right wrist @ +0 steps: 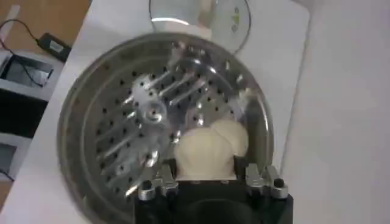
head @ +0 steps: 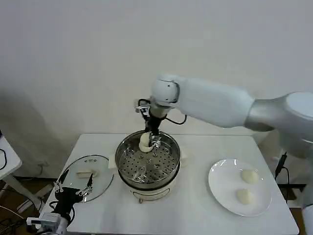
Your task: Take steamed baozi put them in steamer then cover it.
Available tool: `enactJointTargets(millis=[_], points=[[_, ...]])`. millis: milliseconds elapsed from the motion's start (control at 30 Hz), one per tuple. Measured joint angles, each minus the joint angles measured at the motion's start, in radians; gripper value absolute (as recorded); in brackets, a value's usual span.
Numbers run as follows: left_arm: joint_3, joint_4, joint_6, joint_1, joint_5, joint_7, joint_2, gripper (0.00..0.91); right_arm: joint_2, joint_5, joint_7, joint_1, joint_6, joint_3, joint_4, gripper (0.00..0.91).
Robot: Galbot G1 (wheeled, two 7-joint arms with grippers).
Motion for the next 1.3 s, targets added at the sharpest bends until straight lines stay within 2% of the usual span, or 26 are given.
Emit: enactJointTargets(millis=[500, 1300], points=[[0.001, 0.004, -0.001, -0.004, -0.005, -0.001, 0.000, 0.907, 0.141, -0.022, 0.006, -0.075, -0.002, -0.011, -0.114, 0.615], [-0.004, -0.002, -0.001, -0.004, -0.017, -0.004, -0.002, 0.907, 0.182, -0.052, 0.018, -0.133, 0.004, -0.018, -0.148, 0.615]])
